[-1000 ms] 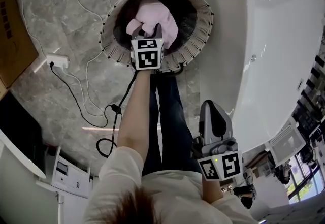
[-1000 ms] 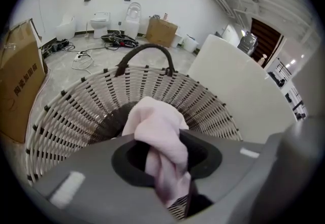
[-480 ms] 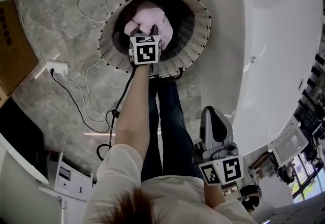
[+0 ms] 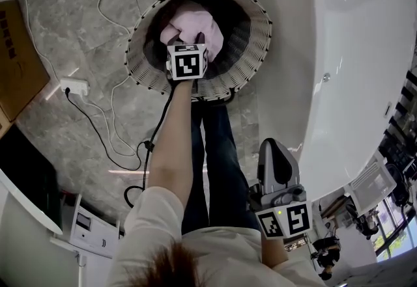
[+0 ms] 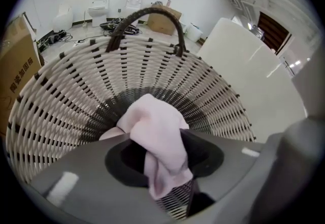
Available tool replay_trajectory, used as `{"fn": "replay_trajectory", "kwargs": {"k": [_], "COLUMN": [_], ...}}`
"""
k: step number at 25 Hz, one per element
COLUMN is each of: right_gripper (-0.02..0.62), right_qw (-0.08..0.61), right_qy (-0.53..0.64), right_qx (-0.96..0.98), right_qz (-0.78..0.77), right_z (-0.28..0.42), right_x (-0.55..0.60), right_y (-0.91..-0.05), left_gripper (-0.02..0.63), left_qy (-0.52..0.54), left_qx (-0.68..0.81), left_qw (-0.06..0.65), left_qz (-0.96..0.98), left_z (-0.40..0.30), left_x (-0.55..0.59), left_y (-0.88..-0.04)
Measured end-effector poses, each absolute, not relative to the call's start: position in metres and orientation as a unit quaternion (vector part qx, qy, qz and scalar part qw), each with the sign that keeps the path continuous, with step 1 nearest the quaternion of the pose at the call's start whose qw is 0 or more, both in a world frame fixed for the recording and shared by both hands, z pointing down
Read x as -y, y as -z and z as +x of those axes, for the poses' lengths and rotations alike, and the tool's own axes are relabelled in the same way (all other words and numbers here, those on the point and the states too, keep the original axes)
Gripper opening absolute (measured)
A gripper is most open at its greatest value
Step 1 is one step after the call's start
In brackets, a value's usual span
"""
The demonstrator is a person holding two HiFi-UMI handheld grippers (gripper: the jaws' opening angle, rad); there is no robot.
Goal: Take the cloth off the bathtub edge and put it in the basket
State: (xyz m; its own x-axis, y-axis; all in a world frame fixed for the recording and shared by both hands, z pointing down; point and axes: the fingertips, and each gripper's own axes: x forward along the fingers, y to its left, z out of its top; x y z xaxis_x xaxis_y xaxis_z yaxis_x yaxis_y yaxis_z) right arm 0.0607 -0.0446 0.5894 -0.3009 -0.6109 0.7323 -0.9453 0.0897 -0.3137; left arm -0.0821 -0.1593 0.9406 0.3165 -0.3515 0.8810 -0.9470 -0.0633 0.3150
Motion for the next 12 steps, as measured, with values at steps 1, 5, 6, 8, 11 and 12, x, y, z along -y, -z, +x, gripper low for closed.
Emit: {"fn": "replay_trajectory", "kwargs": {"k": [1,5,6,8,11,12], "right_gripper": [0.000,-0.002,-0.001,0.000,-0.001,-0.001], "right_qw": [0.214,0.210,0.210,0.208,0.205,0.204], "right_qy": [-0.390,-0.389,-0.390,-0.390,-0.392,-0.392], "right_qx": [0.707,0.707,0.707,0.706,0.706,0.706], "right_qz": [0.551,0.552,0.552,0.553,0.553,0.553], "right_z": [0.061,0.063,0.063,0.064,0.065,0.065], "right_x": [0.045,0.047,0.047,0.048,0.047,0.047], "right_y": [-0.589,-0.586,-0.586,-0.585,-0.585,-0.586], "left_gripper": [0.196,0.242,0.249,0.256,0.257,0.257], "left_qy": [-0.315,-0.317,-0.315,-0.311,-0.306,-0.305], "left_qx": [0.490,0.491,0.492,0.494,0.496,0.495], "left_qw": [0.477,0.478,0.476,0.473,0.470,0.470], "left_qz": [0.658,0.656,0.657,0.660,0.663,0.664], "left_z": [-0.081,-0.081,-0.081,-0.079,-0.076,-0.074], "left_x": [0.158,0.156,0.157,0.159,0.162,0.162], "left_y": [-0.941,-0.939,-0.938,-0.935,-0.931,-0.931]}}
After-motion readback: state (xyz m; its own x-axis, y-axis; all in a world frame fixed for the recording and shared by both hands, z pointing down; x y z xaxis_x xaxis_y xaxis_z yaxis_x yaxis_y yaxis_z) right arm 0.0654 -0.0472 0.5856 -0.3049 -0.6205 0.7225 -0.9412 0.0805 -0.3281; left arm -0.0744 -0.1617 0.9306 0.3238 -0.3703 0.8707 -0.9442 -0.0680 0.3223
